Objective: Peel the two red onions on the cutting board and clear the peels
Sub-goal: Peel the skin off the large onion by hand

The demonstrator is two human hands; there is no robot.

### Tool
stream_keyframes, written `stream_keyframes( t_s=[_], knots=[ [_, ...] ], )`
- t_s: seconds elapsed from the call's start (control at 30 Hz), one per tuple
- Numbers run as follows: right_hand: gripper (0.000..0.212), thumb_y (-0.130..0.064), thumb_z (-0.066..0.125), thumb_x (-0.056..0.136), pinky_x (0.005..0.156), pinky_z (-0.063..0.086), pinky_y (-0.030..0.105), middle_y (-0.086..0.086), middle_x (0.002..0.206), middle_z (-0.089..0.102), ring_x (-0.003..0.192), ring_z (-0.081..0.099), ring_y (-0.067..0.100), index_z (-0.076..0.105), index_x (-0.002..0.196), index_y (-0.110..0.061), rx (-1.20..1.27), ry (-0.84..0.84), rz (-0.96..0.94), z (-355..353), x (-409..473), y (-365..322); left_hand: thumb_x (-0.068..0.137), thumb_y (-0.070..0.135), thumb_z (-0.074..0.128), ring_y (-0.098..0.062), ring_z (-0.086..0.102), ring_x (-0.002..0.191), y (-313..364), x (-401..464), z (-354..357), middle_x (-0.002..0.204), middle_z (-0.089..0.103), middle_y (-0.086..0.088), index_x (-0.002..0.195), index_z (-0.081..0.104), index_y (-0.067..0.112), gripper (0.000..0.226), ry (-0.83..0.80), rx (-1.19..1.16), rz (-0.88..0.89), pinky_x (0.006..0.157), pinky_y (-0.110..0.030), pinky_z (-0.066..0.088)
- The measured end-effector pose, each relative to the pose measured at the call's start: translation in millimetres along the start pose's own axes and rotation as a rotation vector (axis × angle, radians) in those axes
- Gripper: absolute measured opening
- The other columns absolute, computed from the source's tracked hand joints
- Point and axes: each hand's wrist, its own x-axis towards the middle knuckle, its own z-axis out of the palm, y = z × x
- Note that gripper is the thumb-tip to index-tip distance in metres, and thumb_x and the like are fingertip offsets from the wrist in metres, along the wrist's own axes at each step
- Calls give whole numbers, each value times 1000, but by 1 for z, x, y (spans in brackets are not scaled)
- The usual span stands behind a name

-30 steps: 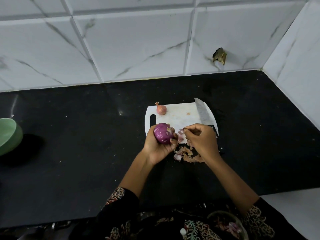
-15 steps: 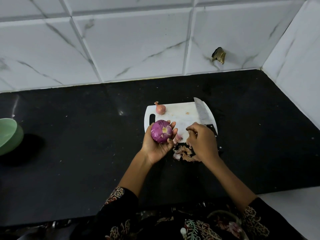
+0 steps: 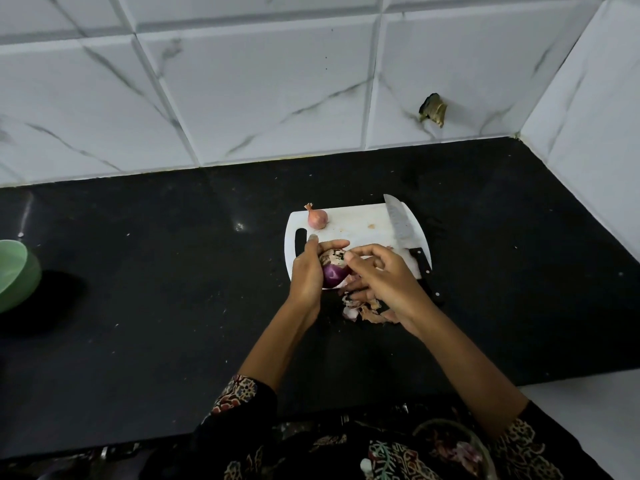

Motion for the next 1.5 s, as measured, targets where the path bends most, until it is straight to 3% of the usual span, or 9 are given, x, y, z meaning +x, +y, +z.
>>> stream_keyframes(
  t_s=[0.1,0.2,0.33,0.43,0.5,0.7,0.83,1.07,1.5],
  knots=[
    [29,-28,67,85,71,59,34,13,106,62,80,71,25,56,110,-21,111,-15,18,2,-1,2,104,38,19,-12,69,85,3,-2,2,89,72,1,95,71,19,57,-25,70,98,70,-18,51],
    [33,-14,68,85,77,59,40,14,107,62,80,71,29,55,115,-17,213,-7,22,1,0,2,103,37,19,-19,63,98,6,-4,6,101,64,-2,100,68,23,51,-43,-45,114,84,-30,53],
    [38,0,64,84,75,59,37,15,106,63,83,70,28,55,120,-8,387,-16,38,-2,0,1,101,36,34,-18,60,101,10,1,2,111,61,-7,108,64,17,37,-37,-302,14,86,-35,52],
    [35,3,63,84,74,59,34,15,108,63,87,70,27,57,116,-10,486,-34,5,-3,1,5,96,39,44,-28,54,122,8,2,-5,128,59,-14,122,62,12,41,-104,-255,-65,99,-40,46],
    [34,3,63,83,74,59,33,15,109,63,90,69,26,58,113,-12,517,-52,-17,-2,3,9,98,46,36,-24,60,113,6,-2,-4,121,65,-13,123,61,11,50,-150,-169,-165,92,-36,50],
    [39,-16,71,81,74,58,31,1,110,63,94,67,17,57,116,-26,35,9,-151,-3,4,19,100,53,26,-20,70,94,2,-8,-2,100,73,-11,108,64,10,58,-144,-87,-203,84,-39,57],
    [36,-25,73,79,70,49,11,-10,105,55,85,58,4,61,113,-26,-285,147,-315,-4,4,19,101,49,29,-19,71,91,2,-7,-2,101,73,-9,105,65,13,51,-107,-54,-172,70,-30,58],
    [19,-20,71,81,72,48,14,-7,94,62,84,59,4,69,100,-14,-467,277,-570,4,6,10,102,44,32,-15,71,86,0,-7,3,97,74,-6,108,65,12,47,-107,-3,-119,68,-28,57],
    [10,-9,72,76,63,47,11,-2,80,66,69,60,1,70,86,-8,-524,245,-603,2,11,2,102,42,31,-15,70,79,-4,-3,-3,87,74,-7,99,66,12,46,-105,55,-116,64,-28,55]
  ],
)
